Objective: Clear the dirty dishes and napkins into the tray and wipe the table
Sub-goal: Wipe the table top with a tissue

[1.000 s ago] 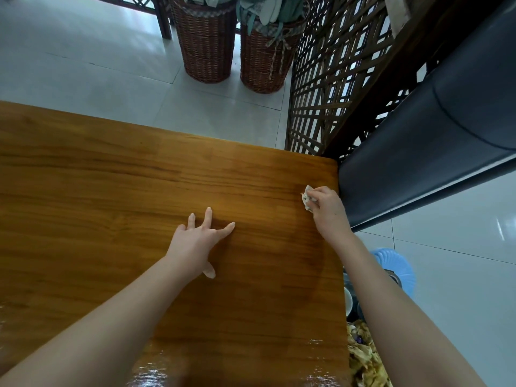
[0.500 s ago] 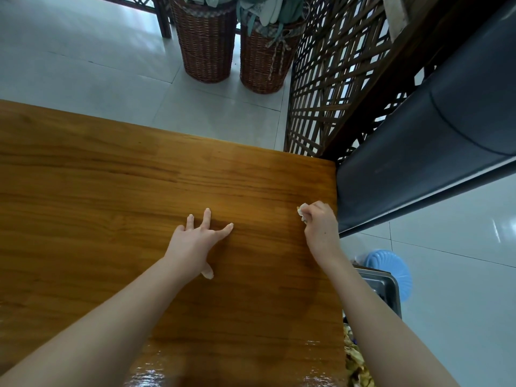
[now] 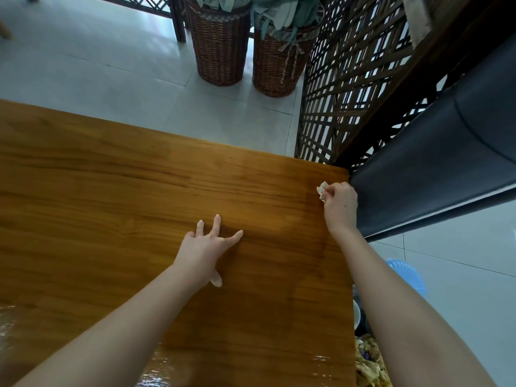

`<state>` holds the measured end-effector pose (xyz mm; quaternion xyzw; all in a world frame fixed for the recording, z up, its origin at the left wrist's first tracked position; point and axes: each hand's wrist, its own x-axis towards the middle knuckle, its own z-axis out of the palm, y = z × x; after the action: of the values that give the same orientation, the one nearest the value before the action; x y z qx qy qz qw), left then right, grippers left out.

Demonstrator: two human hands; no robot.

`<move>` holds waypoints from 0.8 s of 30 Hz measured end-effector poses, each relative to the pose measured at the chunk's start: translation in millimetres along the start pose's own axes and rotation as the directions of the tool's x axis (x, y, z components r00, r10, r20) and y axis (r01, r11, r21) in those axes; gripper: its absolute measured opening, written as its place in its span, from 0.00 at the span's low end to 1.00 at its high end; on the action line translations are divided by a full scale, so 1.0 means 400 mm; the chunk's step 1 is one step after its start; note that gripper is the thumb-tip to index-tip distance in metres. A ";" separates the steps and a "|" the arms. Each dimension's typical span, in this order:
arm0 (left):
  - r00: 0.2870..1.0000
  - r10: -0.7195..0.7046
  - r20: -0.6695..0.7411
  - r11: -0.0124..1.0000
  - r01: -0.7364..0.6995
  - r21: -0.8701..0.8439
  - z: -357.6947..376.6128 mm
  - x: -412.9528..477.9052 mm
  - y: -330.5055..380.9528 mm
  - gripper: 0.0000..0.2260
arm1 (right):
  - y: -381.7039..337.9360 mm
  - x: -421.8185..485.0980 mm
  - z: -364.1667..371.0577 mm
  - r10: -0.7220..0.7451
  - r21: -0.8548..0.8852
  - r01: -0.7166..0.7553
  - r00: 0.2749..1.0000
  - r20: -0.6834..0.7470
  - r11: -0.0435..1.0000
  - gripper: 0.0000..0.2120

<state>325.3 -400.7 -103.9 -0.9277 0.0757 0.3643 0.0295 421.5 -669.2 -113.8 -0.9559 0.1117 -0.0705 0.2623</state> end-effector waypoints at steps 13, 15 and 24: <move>1.000 0.006 -0.007 1.000 -0.006 0.008 0.010 0.011 -0.004 0.56 | -0.017 -0.008 -0.007 0.016 0.018 -0.018 0.996 0.086 1.000 0.09; 1.000 0.005 -0.021 1.000 -0.005 0.014 0.011 0.011 -0.004 0.56 | -0.014 -0.032 -0.005 -0.017 0.012 0.016 0.994 0.104 1.000 0.09; 0.998 0.019 -0.065 1.000 -0.019 0.004 0.006 -0.007 -0.006 0.54 | -0.012 -0.218 0.006 -0.127 0.022 0.125 0.980 0.152 0.992 0.09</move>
<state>322.1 -397.6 -103.6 -0.9384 0.0859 0.3338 0.0250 338.4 -642.1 -120.0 -0.9620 0.0300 -0.0140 0.2709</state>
